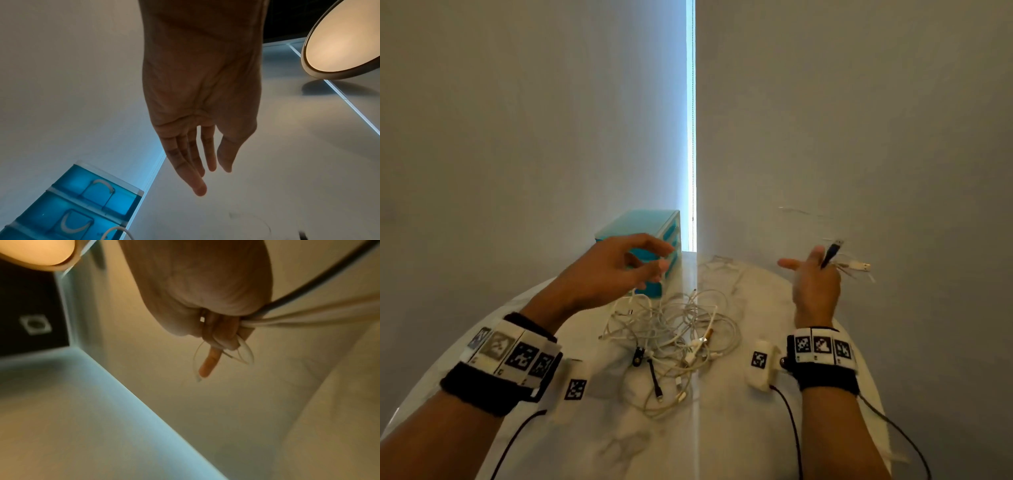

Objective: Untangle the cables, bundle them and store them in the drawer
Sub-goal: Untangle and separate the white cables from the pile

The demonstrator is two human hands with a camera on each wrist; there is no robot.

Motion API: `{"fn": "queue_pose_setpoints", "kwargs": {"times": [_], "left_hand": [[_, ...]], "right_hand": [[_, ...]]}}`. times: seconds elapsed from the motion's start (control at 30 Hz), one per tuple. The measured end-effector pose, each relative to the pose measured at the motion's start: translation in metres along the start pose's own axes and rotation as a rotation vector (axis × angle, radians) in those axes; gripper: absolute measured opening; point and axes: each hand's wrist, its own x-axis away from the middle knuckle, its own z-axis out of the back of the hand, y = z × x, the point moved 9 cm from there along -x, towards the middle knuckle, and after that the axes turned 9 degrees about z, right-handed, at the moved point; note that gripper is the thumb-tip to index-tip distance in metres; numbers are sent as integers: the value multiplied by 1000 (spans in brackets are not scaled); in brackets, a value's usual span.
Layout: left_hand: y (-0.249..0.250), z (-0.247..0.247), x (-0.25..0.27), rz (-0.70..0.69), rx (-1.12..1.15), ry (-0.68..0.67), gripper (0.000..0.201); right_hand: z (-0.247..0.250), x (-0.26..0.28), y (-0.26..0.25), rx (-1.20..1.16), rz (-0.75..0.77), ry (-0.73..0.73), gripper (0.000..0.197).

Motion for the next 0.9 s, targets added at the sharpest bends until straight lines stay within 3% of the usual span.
{"fn": "queue_pose_setpoints", "kwargs": {"times": [0.13,0.3,0.43,0.6,0.7,0.83,0.9], "left_hand": [[1,4,-3,-6,-5,20,18],[10,-26,-3,-13,-28,-65,16],[16,-44,-6,-41,-119,-115,18],[11,-67,-25,10,-257,-125,57],[10,-77,-35,25,-204,-118,69],[8,-81,-47,-22,-301,-30,46],[-1,-73,-55,12,-336,33,30]], "right_hand": [[-2,-3,36,218,-114,1,61],[-48,16,36,578,23,-455,63],[-77,34,31,652,154,-636,55],[-112,73,8,615,308,-853,52],[-130,104,-8,615,411,-1017,41],[-133,119,-21,588,460,-1094,62],[-129,117,-17,567,408,-1109,53]]}}
